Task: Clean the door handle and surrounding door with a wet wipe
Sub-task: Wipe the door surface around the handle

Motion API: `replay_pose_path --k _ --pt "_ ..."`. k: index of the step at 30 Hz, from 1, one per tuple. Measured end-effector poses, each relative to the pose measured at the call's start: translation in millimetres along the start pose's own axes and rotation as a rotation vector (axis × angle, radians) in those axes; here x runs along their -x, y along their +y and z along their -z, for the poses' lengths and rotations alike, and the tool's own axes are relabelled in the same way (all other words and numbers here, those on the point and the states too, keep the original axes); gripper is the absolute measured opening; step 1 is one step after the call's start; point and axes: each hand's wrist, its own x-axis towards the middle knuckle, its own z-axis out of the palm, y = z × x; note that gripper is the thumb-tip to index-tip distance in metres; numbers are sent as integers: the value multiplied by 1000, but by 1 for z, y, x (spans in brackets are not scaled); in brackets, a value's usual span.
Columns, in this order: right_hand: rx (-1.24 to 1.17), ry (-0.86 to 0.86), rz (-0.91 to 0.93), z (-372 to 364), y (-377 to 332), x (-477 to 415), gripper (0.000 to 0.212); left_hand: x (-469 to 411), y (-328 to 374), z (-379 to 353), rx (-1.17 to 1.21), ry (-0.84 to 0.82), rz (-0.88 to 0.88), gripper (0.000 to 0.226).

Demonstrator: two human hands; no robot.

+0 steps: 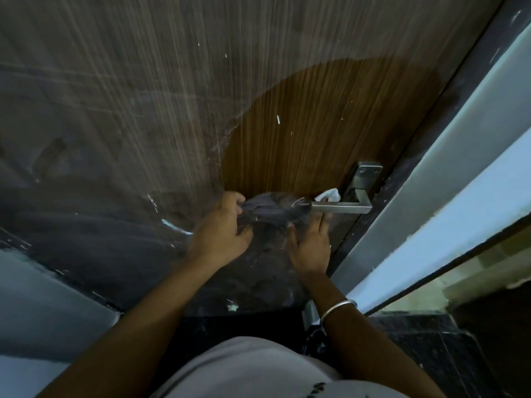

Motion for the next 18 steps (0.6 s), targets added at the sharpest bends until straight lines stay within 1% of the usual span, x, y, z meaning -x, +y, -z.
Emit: replay_pose_path --k 2,4,5,6,7,10,13,14,15,17,18 --pt "-14 -13 103 -3 -7 4 75 1 0 -1 -10 -3 -2 53" --pt "29 -60 270 -6 -12 9 78 1 1 -3 -15 -8 -12 53" --pt "60 -73 325 -8 -12 10 78 1 2 -3 -16 -9 -19 53" --pt "84 -74 328 -9 -10 10 78 1 2 -3 -16 -11 -22 53" --pt "90 -69 281 -9 -6 9 77 1 2 -2 -13 -12 -21 53" --pt "37 -26 -8 -7 7 4 73 2 -2 4 5 -1 -14 54" --pt "-54 4 -106 -9 0 5 76 2 -6 7 -8 18 -16 55" --pt "-90 -10 -84 -11 -8 6 77 2 -7 7 -10 22 -14 55" --pt "-108 -23 0 -13 -16 10 79 2 -7 6 -11 25 -9 54" --pt "-46 -40 251 -20 -27 17 86 2 -6 5 -19 26 -2 54" --pt "5 -50 327 -23 -29 18 90 3 -5 4 -24 27 -5 54"
